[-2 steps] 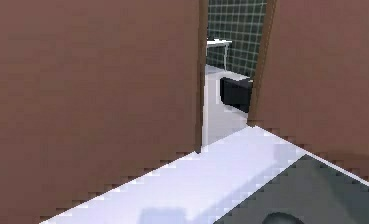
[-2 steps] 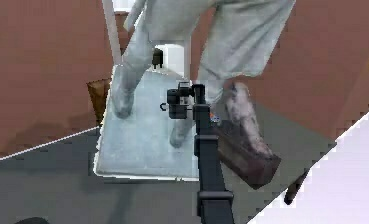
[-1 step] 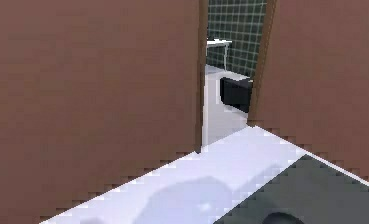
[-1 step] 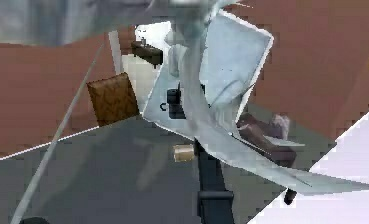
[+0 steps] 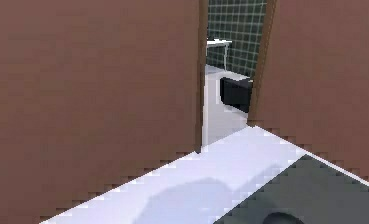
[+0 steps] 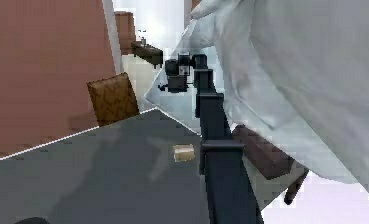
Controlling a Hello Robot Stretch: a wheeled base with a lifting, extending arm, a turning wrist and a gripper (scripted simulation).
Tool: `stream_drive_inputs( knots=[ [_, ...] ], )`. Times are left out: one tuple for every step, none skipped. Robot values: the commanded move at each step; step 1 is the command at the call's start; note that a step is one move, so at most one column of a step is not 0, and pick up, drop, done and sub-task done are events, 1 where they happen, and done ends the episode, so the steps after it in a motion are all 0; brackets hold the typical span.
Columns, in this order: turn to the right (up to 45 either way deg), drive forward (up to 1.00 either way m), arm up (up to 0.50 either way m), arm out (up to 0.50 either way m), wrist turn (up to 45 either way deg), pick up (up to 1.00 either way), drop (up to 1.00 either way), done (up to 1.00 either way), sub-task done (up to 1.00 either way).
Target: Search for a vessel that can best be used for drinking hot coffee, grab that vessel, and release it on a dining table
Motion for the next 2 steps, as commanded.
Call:
stream_drive_inputs(
  knots=[
    [0.0, 0.0, 0.0, -0.08, 0.0, 0.0, 0.0, 0.0, 0.0],
    [0.0, 0.0, 0.0, 0.0, 0.0, 0.0, 0.0, 1.0, 0.0]
  ],
)
